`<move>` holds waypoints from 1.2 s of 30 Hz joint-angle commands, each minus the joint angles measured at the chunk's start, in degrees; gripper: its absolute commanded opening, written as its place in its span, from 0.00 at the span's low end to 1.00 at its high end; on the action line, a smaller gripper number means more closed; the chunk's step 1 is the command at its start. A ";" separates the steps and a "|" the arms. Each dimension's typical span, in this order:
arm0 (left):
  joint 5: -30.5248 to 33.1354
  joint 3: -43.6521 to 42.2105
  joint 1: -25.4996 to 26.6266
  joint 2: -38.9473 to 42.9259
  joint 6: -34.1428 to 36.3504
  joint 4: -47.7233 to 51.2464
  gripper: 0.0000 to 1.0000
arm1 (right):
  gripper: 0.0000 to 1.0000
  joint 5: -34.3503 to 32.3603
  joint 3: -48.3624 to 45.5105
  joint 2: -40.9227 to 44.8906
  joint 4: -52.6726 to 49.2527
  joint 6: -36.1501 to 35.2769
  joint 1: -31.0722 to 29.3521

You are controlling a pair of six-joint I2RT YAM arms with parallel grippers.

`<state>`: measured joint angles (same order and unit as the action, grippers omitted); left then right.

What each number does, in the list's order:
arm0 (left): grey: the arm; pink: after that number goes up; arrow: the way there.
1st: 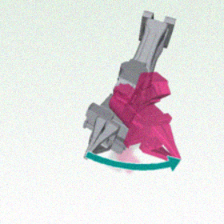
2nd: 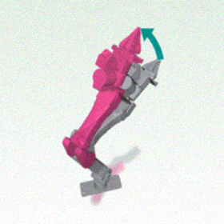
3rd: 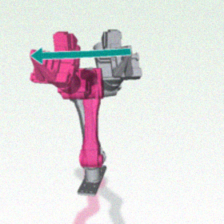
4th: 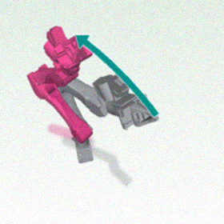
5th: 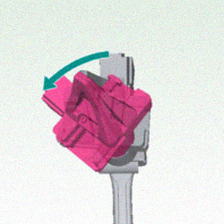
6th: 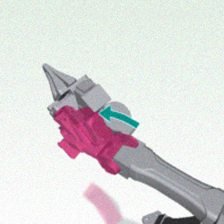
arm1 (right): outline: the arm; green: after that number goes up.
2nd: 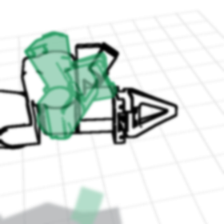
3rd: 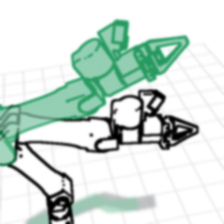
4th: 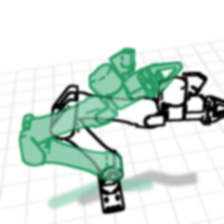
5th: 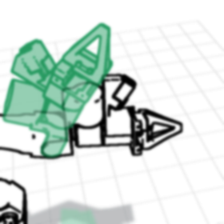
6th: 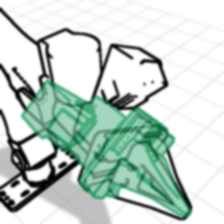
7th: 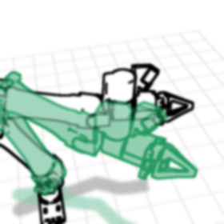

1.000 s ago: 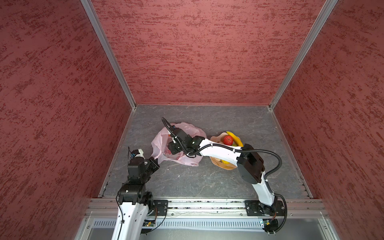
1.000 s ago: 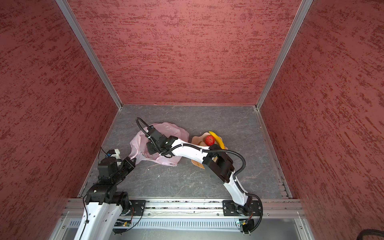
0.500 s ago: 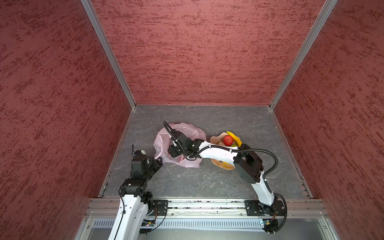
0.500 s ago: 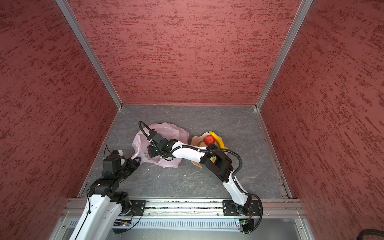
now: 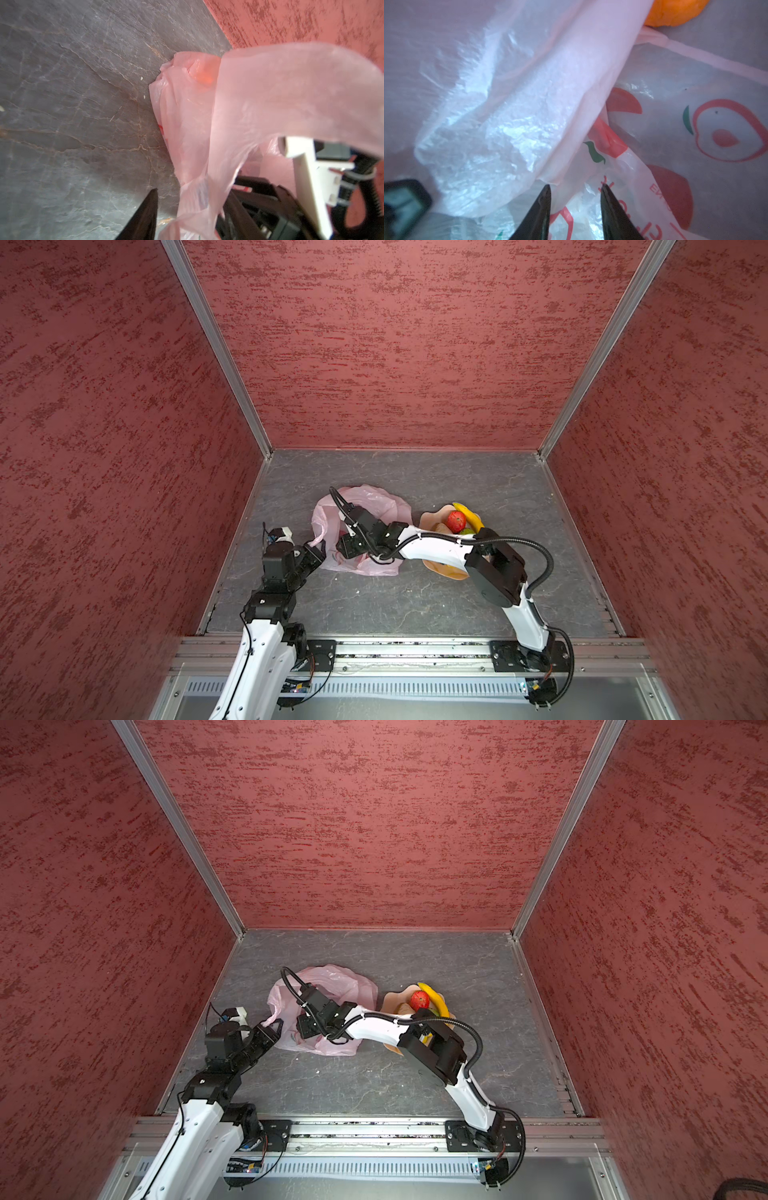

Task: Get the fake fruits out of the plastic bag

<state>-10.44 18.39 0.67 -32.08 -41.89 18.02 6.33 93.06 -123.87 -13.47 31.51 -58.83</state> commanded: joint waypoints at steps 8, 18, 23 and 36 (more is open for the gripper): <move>2.44 0.66 0.19 -1.07 1.67 -7.25 0.00 | 0.41 -3.48 -3.28 4.25 2.85 2.95 0.02; 2.97 6.64 0.17 1.13 5.16 -4.53 0.00 | 0.47 -14.05 -1.35 1.85 1.34 8.05 2.02; 2.24 9.22 0.20 -2.10 6.75 -6.05 0.00 | 0.49 -15.00 -0.73 0.35 2.30 9.58 2.93; -0.07 14.37 0.49 -7.44 6.21 -9.92 0.00 | 0.57 -14.30 -3.36 -1.03 6.12 12.06 3.41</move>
<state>-9.54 30.79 0.75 -39.42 -36.16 11.05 -6.79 90.45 -123.87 -10.11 41.93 -55.64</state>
